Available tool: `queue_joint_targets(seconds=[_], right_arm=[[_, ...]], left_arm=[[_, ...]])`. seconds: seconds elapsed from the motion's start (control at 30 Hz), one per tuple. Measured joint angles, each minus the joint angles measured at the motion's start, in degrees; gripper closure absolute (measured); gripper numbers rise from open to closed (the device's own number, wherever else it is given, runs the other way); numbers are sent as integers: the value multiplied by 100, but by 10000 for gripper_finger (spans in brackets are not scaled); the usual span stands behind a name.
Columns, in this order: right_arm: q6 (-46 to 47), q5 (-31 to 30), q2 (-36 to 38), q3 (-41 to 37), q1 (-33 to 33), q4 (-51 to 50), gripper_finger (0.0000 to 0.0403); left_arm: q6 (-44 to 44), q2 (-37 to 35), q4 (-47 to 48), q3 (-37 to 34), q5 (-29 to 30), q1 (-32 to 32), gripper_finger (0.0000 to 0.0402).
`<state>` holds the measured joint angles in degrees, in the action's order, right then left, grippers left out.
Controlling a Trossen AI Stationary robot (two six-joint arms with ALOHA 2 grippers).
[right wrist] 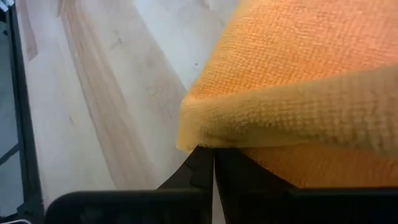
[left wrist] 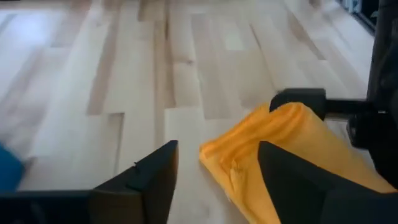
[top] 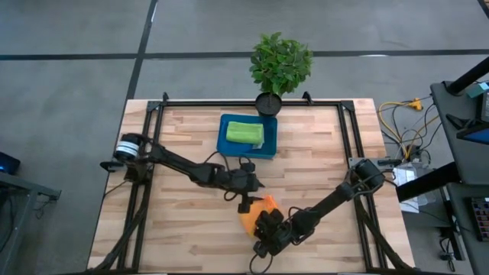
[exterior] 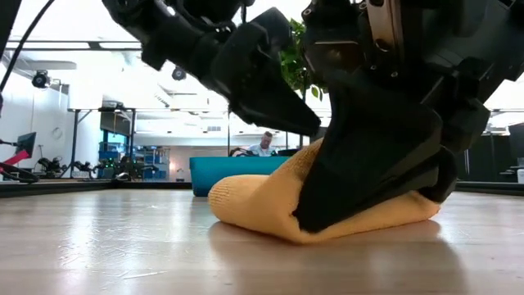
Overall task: Fold microfiber towels
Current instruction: Fold the yellow microfiber towel
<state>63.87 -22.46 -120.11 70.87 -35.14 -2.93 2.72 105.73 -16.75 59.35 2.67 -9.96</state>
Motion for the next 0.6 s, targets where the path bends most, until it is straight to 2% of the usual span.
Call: queue_joint_targets(seconds=[0.17,0.3,0.43,0.6], right_arm=[[62,-288,146,131,0,-506,394],[61,-307,194,344,0,-1133,394],[239,-304,304,540,-42,-1792,394],[802,-373,448,966,-277,-3009,394]], left_arm=[[116,-410,592,-4,196,0,182],[577,-566,974,-4,185,-51,203],[856,-572,1651,-13,132,-163,260],[894,-581,2035,-26,-175,-292,370]])
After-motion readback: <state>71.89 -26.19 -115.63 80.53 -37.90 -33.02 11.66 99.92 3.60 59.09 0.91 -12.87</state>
